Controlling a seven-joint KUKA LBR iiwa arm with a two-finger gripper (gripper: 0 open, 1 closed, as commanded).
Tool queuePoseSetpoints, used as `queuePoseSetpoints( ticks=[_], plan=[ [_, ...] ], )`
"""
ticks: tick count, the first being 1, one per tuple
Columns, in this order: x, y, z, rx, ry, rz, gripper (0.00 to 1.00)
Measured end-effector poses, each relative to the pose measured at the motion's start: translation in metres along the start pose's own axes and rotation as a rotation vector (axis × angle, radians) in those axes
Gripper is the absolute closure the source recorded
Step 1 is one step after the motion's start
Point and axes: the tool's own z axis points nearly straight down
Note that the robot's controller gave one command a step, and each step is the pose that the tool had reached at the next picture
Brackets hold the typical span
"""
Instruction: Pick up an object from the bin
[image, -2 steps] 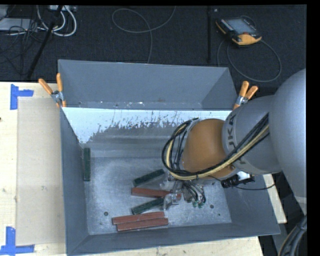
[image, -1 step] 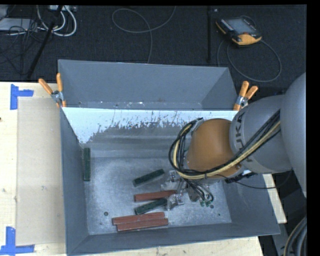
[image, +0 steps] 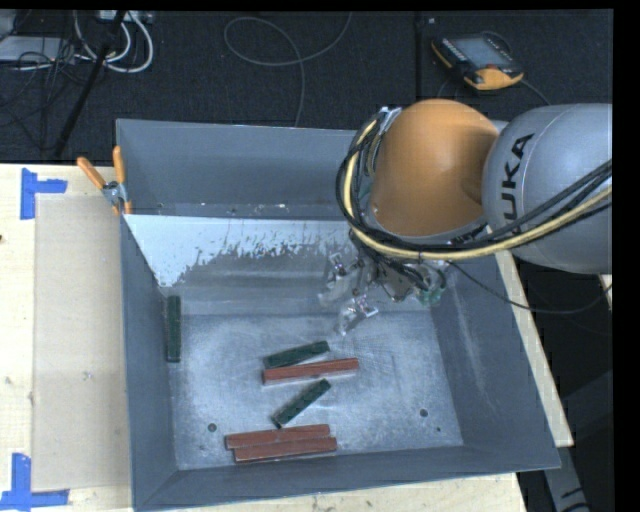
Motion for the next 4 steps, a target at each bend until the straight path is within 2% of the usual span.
queuePoseSetpoints(
  ticks=[1, 2, 3, 4],
  plan=[
    [0.0, 0.0, 0.0, 0.0, 0.001, 0.0, 0.0],
    [0.0, 0.0, 0.0, 0.0, 0.001, 0.0, 0.0],
    [0.004, 0.01, 0.049, 0.001, -0.004, -0.006, 0.0],
    [-0.021, 0.012, 0.133, 0.003, -0.012, 0.012, 1.0]
  ],
)
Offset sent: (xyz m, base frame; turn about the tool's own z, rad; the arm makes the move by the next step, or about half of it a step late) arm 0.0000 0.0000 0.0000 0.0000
